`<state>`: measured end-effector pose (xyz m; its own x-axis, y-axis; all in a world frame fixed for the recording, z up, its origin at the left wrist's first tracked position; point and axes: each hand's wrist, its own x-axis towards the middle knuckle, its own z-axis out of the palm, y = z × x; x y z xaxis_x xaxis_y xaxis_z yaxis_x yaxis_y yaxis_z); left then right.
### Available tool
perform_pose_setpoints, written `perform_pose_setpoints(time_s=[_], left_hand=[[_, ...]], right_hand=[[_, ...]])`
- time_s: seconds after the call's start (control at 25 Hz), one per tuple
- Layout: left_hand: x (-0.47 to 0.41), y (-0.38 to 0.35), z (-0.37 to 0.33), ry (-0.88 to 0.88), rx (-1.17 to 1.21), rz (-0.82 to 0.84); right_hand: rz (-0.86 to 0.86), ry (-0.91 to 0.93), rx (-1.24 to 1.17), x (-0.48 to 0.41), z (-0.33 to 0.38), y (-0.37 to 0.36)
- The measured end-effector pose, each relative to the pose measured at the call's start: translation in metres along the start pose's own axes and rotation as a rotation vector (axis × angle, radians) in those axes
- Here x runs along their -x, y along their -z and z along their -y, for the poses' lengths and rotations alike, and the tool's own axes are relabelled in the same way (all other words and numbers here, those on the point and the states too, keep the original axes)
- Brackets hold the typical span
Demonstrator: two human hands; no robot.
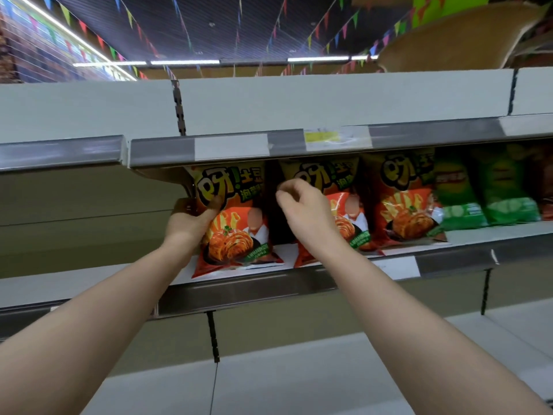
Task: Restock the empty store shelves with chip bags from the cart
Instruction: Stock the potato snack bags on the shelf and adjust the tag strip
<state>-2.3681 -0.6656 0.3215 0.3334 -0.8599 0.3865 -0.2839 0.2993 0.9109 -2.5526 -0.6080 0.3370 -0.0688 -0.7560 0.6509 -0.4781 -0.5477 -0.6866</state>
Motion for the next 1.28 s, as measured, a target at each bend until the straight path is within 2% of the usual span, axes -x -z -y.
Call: perform_pose_setpoints(time_s=[0.16,0.24,0.4,0.6,0.8,0.92,1.28], left_hand=[[0.02,0.007,-0.007,0.116,-0.095,-0.183],[0.047,0.007,-0.012,0.11,-0.104,-0.27],[0.121,0.0,-0.018,-0.062,-0.093,-0.206],[0.175,0.024,-0.017,-0.028,-0.018,-0.225],[0.213,0.082,-0.01,0.044,0.078,-0.308],[0.231,0.126,-0.005,0.053,0.125,-0.359],[0.263,0.306,0.029,0.111,0.108,-0.542]], right_hand=[[0.033,0.045,-0.091,0.027,-0.003,0.008],[0.045,0.03,-0.171,0.041,-0.004,0.011],[0.108,0.02,-0.333,0.074,-0.002,-0.004],[0.085,0.002,-0.559,0.107,0.023,-0.026],[0.125,-0.004,-0.744,0.131,0.069,-0.051],[0.208,0.02,-0.821,0.156,0.103,-0.083],[0.393,-0.007,-1.034,0.237,0.216,-0.229]])
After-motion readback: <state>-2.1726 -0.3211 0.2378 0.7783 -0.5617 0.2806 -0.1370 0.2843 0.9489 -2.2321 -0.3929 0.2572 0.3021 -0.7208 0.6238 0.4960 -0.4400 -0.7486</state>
